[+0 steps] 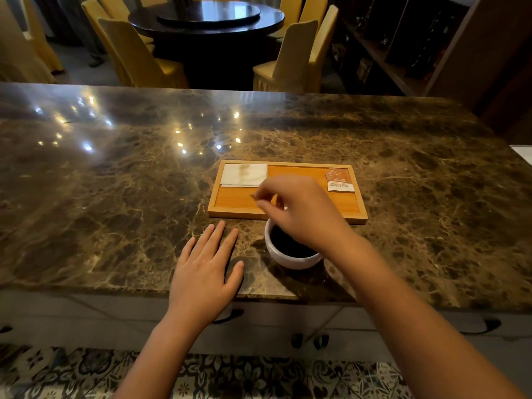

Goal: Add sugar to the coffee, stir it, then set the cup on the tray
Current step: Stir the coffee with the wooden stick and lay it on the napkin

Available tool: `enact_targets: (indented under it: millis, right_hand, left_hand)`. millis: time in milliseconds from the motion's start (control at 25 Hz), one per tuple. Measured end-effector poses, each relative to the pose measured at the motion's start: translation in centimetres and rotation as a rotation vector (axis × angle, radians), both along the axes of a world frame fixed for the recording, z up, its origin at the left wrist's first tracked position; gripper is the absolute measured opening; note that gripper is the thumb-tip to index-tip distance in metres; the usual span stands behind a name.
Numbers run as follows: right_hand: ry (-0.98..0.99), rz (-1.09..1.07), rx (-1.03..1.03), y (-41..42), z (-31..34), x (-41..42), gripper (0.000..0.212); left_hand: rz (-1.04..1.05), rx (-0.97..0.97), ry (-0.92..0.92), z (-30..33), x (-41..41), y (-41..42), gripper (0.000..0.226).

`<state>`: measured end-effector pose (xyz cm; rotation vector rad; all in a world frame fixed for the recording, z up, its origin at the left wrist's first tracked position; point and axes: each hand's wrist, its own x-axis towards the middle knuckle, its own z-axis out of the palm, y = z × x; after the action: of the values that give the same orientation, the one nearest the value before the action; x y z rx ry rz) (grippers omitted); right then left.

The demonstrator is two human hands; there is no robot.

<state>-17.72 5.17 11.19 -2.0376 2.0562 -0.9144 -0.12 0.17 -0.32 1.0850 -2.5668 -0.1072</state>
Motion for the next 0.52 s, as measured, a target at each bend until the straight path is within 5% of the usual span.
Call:
enact_targets:
  millis: [520]
  right_hand:
    - [-0.675,-0.18,0.011,7.6,-0.3,-5.8,0.008]
  left_hand:
    - [-0.008,0.008,0.001,0.0,0.0,-0.1,0.057]
